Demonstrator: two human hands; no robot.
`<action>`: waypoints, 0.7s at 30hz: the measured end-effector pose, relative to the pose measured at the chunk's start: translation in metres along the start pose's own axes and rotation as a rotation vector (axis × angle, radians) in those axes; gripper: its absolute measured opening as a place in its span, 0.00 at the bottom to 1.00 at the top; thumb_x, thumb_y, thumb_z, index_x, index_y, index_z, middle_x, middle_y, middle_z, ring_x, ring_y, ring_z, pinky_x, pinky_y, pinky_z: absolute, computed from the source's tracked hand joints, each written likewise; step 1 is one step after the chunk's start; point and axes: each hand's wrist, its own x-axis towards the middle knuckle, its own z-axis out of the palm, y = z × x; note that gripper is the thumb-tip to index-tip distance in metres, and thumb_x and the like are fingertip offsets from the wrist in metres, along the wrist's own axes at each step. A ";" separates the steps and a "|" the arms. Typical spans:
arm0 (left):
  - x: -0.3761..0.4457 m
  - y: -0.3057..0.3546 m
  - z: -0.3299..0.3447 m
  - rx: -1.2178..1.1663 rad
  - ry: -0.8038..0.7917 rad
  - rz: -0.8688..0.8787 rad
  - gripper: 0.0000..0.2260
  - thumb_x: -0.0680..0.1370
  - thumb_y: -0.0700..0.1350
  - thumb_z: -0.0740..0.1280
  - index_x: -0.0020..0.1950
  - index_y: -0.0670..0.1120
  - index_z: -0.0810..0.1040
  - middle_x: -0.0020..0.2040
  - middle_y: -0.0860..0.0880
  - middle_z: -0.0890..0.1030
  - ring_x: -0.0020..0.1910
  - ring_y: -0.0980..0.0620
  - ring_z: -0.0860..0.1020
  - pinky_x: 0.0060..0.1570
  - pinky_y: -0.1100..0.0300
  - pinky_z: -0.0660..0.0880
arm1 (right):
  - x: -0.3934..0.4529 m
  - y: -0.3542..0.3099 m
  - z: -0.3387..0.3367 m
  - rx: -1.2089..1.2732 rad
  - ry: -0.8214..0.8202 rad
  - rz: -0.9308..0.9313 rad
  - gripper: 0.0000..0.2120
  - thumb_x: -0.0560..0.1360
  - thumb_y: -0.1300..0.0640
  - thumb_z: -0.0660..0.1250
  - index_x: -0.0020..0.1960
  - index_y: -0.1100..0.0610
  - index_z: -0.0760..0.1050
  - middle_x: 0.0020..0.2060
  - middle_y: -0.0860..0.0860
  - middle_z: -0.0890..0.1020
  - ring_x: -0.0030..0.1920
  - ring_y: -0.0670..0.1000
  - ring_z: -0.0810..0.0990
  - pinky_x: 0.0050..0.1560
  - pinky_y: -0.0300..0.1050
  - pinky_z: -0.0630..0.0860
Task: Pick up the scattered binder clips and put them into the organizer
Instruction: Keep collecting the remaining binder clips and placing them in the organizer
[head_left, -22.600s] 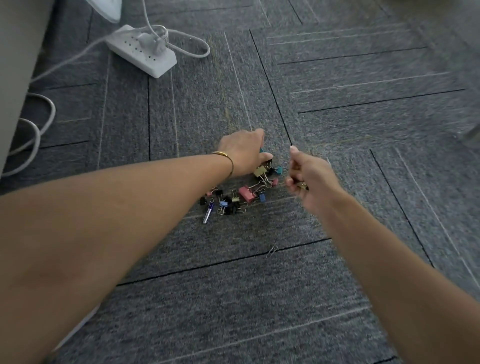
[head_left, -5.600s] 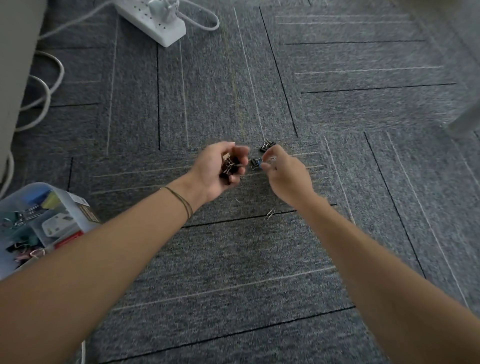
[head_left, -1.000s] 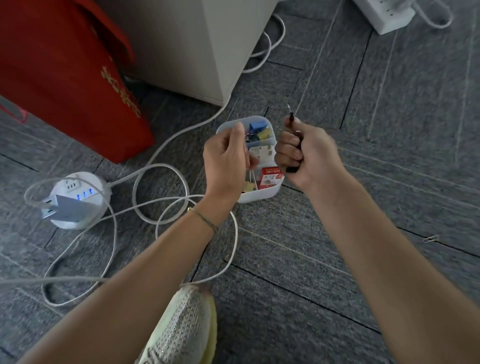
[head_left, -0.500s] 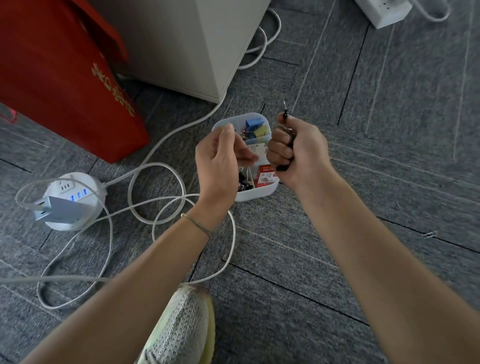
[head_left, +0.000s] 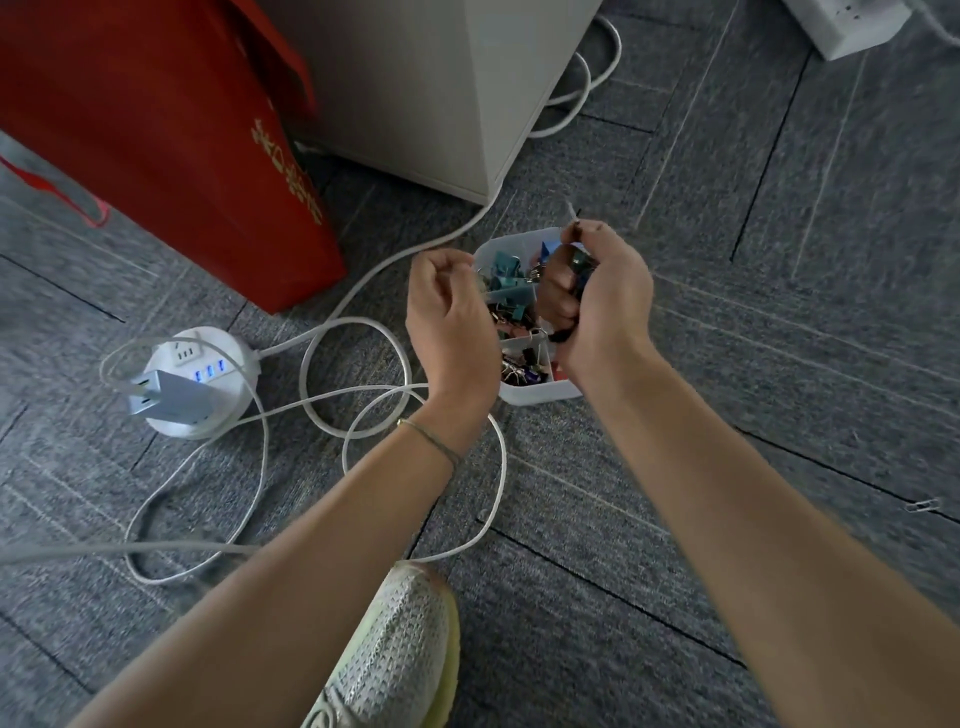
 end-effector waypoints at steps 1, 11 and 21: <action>0.000 -0.001 0.001 0.011 -0.006 -0.011 0.08 0.81 0.37 0.59 0.48 0.46 0.77 0.34 0.53 0.73 0.30 0.57 0.68 0.33 0.57 0.67 | 0.004 -0.003 -0.001 -0.007 0.011 -0.026 0.14 0.81 0.62 0.53 0.38 0.56 0.69 0.27 0.51 0.66 0.23 0.48 0.57 0.25 0.42 0.51; 0.007 0.002 0.025 0.115 -0.063 0.091 0.10 0.80 0.36 0.61 0.49 0.50 0.78 0.53 0.48 0.75 0.54 0.49 0.74 0.46 0.64 0.70 | 0.027 -0.020 0.000 -0.069 -0.018 -0.069 0.14 0.78 0.63 0.52 0.37 0.58 0.70 0.27 0.52 0.71 0.26 0.50 0.66 0.27 0.41 0.62; 0.008 -0.005 0.025 0.201 -0.069 0.156 0.10 0.78 0.38 0.61 0.50 0.49 0.79 0.52 0.53 0.78 0.57 0.47 0.75 0.56 0.48 0.74 | 0.022 -0.012 -0.008 -0.343 -0.168 -0.227 0.25 0.84 0.53 0.53 0.32 0.57 0.74 0.28 0.54 0.75 0.30 0.51 0.73 0.35 0.47 0.71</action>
